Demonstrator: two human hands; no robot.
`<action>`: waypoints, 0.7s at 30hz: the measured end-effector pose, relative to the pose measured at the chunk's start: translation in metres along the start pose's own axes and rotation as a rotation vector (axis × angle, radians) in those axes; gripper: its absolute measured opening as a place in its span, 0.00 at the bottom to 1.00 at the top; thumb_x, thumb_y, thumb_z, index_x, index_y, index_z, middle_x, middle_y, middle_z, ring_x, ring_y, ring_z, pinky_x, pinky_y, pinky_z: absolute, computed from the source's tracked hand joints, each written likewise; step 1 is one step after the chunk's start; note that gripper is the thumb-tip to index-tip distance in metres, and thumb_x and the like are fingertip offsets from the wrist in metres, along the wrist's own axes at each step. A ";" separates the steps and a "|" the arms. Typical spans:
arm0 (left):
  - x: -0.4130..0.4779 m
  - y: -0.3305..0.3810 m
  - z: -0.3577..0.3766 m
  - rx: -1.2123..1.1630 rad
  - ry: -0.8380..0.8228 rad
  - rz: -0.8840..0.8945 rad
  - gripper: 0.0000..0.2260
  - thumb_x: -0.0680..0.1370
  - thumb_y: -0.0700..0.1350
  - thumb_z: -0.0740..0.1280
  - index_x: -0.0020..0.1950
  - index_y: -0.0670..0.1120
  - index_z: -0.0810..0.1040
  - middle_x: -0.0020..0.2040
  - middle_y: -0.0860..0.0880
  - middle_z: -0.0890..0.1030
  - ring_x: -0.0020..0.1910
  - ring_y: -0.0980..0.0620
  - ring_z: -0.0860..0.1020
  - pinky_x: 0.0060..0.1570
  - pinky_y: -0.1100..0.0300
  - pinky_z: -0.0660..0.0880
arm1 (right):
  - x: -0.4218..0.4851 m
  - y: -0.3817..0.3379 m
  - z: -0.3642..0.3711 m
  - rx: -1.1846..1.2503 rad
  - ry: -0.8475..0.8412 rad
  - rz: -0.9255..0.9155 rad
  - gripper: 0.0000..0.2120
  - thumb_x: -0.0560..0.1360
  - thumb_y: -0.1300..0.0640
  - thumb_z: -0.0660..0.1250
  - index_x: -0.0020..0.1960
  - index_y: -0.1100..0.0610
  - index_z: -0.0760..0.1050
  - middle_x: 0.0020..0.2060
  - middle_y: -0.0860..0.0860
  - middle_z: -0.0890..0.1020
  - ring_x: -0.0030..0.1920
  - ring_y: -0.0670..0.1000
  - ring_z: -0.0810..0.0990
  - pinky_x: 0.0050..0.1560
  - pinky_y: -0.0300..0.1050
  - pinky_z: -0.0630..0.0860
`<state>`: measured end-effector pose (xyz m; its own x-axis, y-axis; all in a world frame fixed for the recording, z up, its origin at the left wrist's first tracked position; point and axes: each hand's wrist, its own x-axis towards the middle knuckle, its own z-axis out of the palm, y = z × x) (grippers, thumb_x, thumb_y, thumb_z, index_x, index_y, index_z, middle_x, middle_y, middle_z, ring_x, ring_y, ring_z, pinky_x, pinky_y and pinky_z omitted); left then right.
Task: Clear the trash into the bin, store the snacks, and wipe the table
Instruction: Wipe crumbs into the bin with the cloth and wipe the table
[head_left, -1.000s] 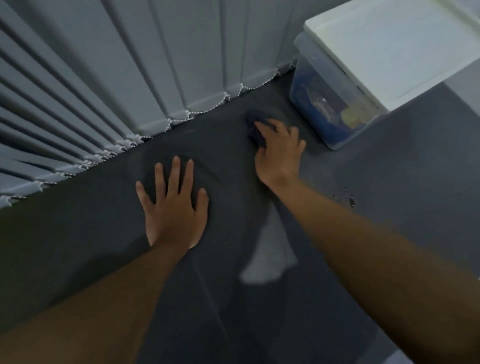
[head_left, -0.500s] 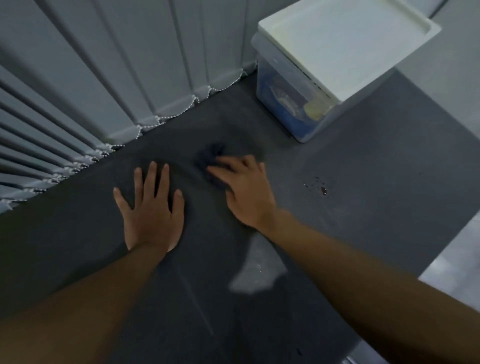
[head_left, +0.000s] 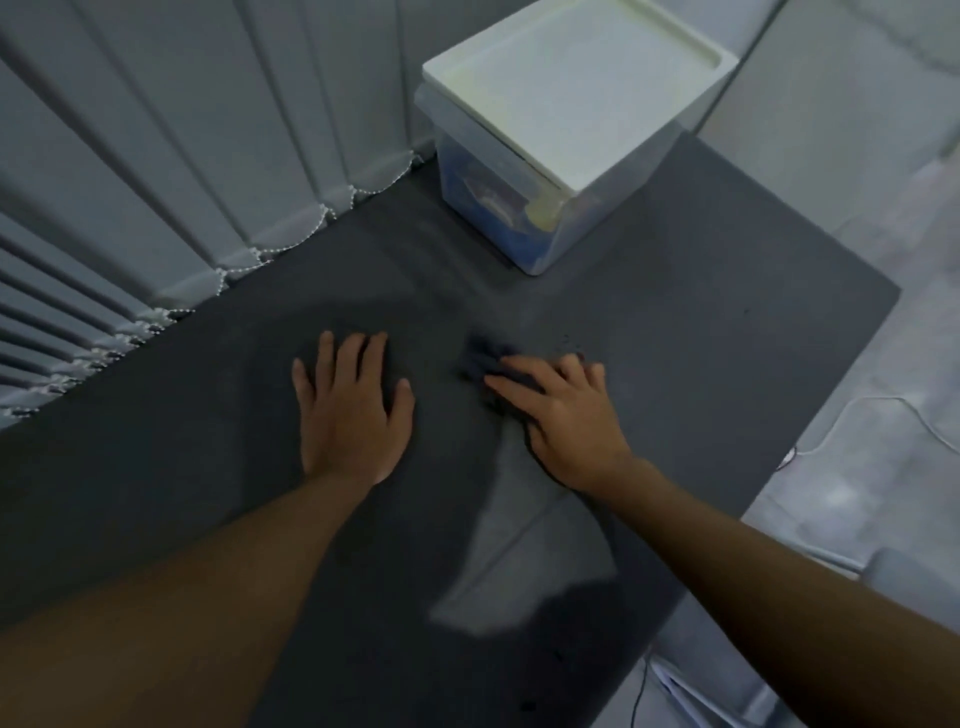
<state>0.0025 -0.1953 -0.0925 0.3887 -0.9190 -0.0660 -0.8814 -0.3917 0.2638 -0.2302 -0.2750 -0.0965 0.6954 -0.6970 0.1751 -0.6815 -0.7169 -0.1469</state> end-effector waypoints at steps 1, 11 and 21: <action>-0.002 0.006 0.005 0.021 -0.008 -0.006 0.27 0.81 0.58 0.54 0.79 0.51 0.59 0.78 0.48 0.61 0.80 0.42 0.50 0.76 0.36 0.45 | 0.000 0.011 -0.001 -0.025 0.017 0.111 0.25 0.74 0.60 0.62 0.69 0.44 0.75 0.67 0.47 0.76 0.51 0.57 0.71 0.47 0.49 0.59; 0.001 0.013 0.011 0.215 -0.087 -0.028 0.37 0.76 0.73 0.38 0.81 0.56 0.41 0.82 0.53 0.41 0.80 0.47 0.38 0.75 0.33 0.42 | 0.025 -0.001 -0.002 0.083 0.010 0.332 0.25 0.75 0.59 0.62 0.70 0.45 0.74 0.67 0.48 0.75 0.55 0.59 0.70 0.48 0.50 0.61; 0.003 0.011 0.010 0.190 -0.081 -0.019 0.35 0.78 0.71 0.41 0.82 0.56 0.44 0.82 0.54 0.44 0.81 0.47 0.39 0.75 0.35 0.41 | 0.022 -0.001 0.001 0.116 0.071 0.478 0.24 0.73 0.59 0.61 0.67 0.46 0.77 0.65 0.49 0.77 0.53 0.60 0.71 0.47 0.50 0.63</action>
<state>-0.0085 -0.2028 -0.0996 0.3899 -0.9088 -0.1488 -0.9118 -0.4036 0.0761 -0.2142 -0.2900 -0.0934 0.2910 -0.9483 0.1266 -0.8880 -0.3170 -0.3331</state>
